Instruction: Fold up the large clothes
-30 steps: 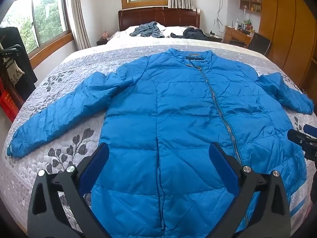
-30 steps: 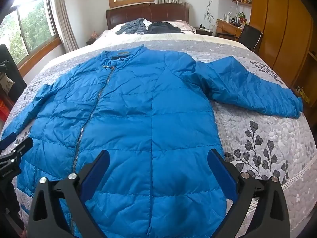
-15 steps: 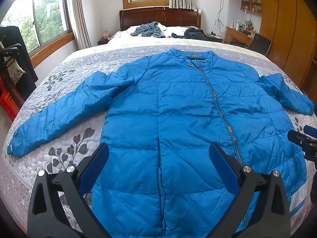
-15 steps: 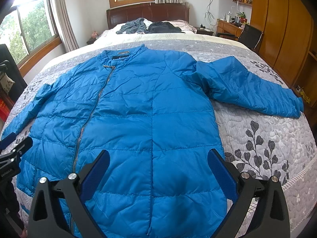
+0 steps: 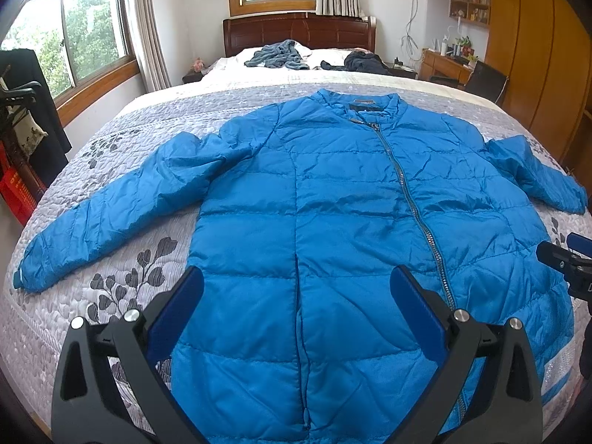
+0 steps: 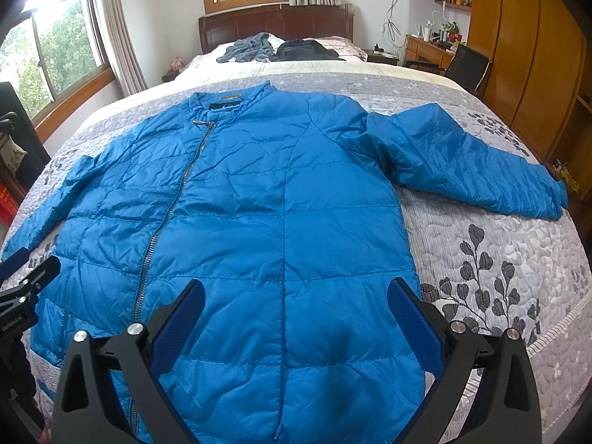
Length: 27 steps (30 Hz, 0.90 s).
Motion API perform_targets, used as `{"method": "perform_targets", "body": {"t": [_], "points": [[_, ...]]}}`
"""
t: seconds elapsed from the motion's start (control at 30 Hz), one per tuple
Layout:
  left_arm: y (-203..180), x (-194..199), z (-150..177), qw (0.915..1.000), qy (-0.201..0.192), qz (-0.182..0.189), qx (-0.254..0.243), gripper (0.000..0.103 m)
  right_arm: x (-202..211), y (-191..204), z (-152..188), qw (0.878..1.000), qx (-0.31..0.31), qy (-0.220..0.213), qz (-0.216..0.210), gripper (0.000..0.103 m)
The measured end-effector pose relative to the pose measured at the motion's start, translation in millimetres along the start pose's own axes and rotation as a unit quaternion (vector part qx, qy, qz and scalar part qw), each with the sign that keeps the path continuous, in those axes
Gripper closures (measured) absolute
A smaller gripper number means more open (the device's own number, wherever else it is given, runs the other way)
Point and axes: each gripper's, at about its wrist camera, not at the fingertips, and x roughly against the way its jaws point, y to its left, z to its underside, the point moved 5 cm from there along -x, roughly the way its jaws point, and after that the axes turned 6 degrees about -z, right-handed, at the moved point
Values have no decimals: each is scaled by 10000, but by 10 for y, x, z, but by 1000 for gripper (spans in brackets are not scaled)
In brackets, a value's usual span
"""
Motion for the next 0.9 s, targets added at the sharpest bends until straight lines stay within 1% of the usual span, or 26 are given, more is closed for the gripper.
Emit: {"method": "perform_targets", "body": {"t": [0.9], "points": [[25,22,25,10000,-26,-46,11,3,-12,6,4,10000,15,-11,10,4]]}}
